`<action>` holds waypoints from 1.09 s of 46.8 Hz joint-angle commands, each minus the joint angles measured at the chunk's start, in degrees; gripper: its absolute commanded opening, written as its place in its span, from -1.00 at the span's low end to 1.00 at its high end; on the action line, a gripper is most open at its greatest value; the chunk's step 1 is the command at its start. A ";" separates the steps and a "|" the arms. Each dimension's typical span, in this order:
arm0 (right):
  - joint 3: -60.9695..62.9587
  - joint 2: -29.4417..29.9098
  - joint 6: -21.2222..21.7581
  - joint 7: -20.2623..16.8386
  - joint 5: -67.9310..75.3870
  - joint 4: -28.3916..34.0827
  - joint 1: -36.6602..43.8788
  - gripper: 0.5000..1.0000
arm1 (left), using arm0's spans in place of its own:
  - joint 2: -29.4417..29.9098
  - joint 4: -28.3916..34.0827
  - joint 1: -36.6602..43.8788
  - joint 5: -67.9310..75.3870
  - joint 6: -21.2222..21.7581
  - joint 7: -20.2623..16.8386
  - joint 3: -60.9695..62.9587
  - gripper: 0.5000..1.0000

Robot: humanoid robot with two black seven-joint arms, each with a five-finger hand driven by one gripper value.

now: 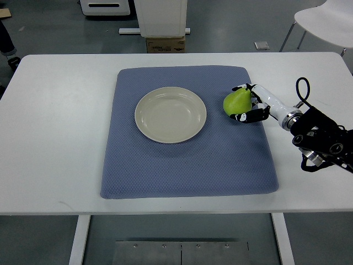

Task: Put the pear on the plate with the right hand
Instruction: 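Lift the pear with the right hand off the mat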

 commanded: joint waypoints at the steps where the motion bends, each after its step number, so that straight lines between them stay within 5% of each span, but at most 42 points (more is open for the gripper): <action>1: -0.27 -0.16 0.00 0.28 0.33 0.00 0.19 -1.00 | 0.00 0.00 0.00 0.00 0.00 0.00 0.05 1.00; 14: 1.31 -4.47 0.62 0.64 0.68 0.18 2.39 -1.00 | 0.00 0.00 0.00 0.00 0.00 0.00 -0.04 1.00; 30: 5.71 -9.74 6.94 0.64 1.39 0.18 5.91 -1.00 | 0.00 0.00 0.00 0.00 0.00 0.00 0.05 1.00; 51: 5.71 0.45 7.47 0.20 1.39 0.80 8.19 -1.00 | 0.00 0.00 0.00 0.00 0.00 0.00 -0.04 1.00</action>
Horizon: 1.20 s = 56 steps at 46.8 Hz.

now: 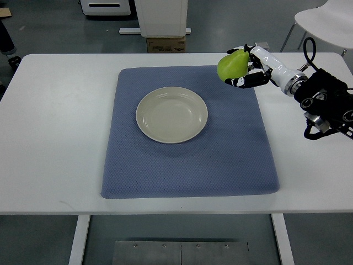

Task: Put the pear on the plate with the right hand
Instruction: 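Lift the pear with the right hand off the mat, then carry the pear over the cream plate and lower it down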

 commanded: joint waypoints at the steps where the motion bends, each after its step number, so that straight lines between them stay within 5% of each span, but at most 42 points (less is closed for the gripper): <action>1: -0.02 2.01 -0.09 -0.21 0.09 -0.08 0.30 -1.00 | 0.00 0.01 0.00 0.00 0.00 0.00 0.02 1.00; 56: -0.72 14.76 -1.06 -0.92 -0.09 -2.28 -5.59 -1.00 | 0.00 0.01 0.00 0.00 0.00 0.00 0.02 1.00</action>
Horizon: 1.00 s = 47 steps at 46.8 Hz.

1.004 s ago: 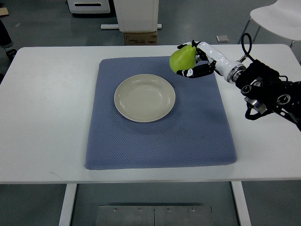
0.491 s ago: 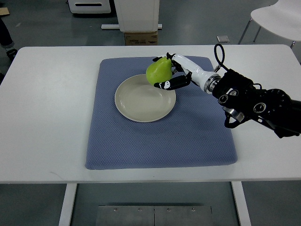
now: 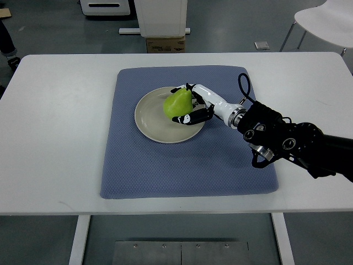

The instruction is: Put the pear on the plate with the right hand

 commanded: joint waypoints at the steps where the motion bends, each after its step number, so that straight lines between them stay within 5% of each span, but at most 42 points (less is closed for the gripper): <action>1: 0.06 0.15 -0.13 -0.10 0.00 -0.05 -0.40 -1.00 | 0.00 -0.09 0.02 0.00 0.00 0.00 -0.03 1.00; 5: 0.33 0.15 -0.39 -0.10 0.00 -0.05 -0.75 -0.97 | 0.00 0.00 0.02 0.00 0.00 0.00 -0.03 1.00; 11: 0.68 0.07 -0.65 0.25 0.09 0.13 -0.66 0.69 | 0.00 -0.09 0.02 0.00 0.00 0.00 0.06 1.00; 13: 0.68 0.07 -0.65 0.25 0.09 0.22 -0.66 0.96 | 0.00 0.00 0.02 0.00 0.00 0.00 0.06 1.00; 31: 1.47 -0.72 -0.65 0.16 0.09 0.22 1.00 1.00 | 0.00 0.00 0.02 0.00 0.00 0.00 -0.03 1.00; 47: 15.35 -5.20 -0.57 -0.01 0.18 0.13 -1.36 1.00 | 0.00 0.00 0.02 0.00 0.00 0.00 -0.03 1.00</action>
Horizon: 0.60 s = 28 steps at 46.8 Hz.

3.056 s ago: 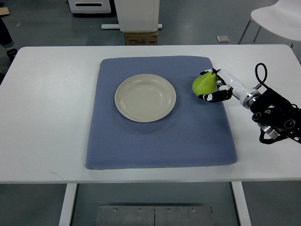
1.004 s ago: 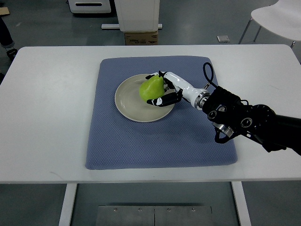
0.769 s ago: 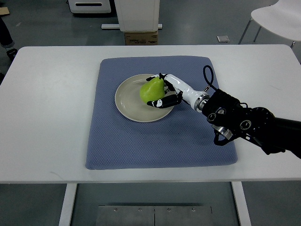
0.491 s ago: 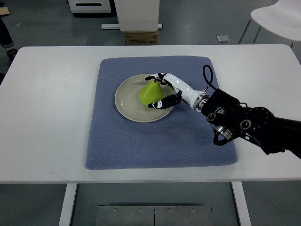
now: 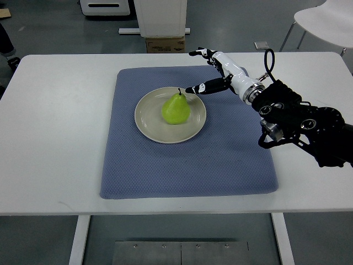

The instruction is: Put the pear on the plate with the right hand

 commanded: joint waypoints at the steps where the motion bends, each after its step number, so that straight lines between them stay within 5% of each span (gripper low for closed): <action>1: 1.81 -1.04 0.00 -0.05 0.06 0.08 -0.53 1.00 | 0.00 0.00 0.01 0.00 0.00 -0.01 -0.08 1.00; 20: 6.64 -8.26 0.35 -0.75 1.02 1.22 -4.05 1.00 | 0.00 0.00 0.01 0.00 0.00 -0.01 -0.08 1.00; 28: 12.80 -8.34 2.37 -4.88 7.26 1.31 -6.07 1.00 | 0.00 0.00 0.01 0.00 0.00 -0.01 -0.08 1.00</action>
